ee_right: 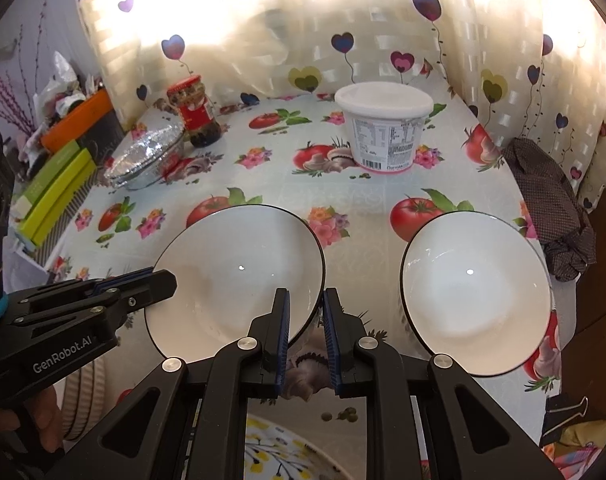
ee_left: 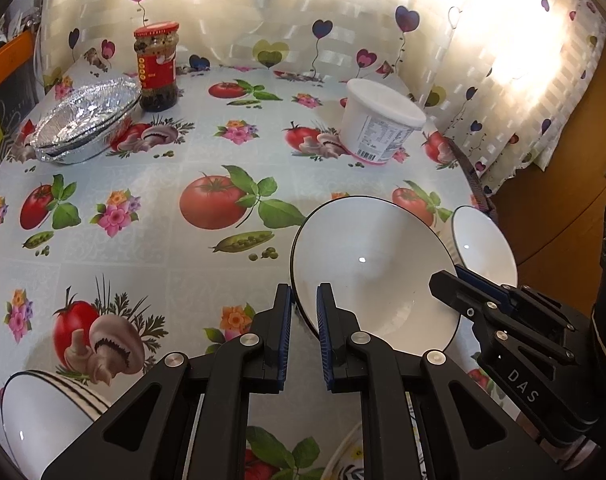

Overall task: Organize plates and bowls
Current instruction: 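Reach the left gripper to a white ribbed bowl's rim and grasp it, then carry the white bowl onto the yellow floral plate and open the left gripper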

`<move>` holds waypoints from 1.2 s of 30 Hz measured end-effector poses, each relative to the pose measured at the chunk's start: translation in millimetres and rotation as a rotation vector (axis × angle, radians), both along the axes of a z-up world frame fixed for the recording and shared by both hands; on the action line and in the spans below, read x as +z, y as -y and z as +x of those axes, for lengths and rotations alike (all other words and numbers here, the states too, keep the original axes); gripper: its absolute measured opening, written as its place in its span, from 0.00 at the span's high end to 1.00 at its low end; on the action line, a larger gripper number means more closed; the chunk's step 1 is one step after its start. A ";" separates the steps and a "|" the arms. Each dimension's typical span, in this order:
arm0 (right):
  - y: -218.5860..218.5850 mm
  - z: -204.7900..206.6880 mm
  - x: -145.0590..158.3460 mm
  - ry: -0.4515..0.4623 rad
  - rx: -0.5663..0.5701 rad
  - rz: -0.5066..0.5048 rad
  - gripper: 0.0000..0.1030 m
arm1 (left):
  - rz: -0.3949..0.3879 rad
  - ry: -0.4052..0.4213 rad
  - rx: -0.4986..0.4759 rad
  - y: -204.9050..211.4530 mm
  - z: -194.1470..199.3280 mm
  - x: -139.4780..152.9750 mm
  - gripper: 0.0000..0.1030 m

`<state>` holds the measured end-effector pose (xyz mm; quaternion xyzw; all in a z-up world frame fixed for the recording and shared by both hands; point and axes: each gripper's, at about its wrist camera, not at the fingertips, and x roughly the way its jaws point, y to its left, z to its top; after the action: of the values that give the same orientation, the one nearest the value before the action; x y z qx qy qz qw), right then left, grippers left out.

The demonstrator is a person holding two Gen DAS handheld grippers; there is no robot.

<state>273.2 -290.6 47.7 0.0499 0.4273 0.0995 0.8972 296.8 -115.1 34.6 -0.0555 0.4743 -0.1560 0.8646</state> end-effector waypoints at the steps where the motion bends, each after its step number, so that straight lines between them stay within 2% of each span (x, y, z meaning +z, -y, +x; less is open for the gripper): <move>1: 0.2 -2.7 2.7 0.006 -0.001 0.000 0.84 | -0.005 0.007 -0.001 -0.6 -3.0 3.3 0.87; 15: 8.6 -56.2 27.9 0.049 -0.043 0.037 0.84 | -0.025 0.068 -0.044 4.3 -45.8 31.0 0.87; 21: 11.2 -84.1 33.6 0.069 -0.066 0.047 0.84 | -0.038 0.068 -0.067 5.6 -65.3 31.3 0.87; 36: 19.1 -139.7 25.3 0.068 -0.131 0.078 0.84 | -0.035 0.061 -0.120 13.7 -106.6 24.6 0.87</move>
<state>133.5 -309.7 73.0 0.1092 0.3884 0.0590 0.9131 190.2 -128.8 59.2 -0.0373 0.4476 -0.2177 0.8666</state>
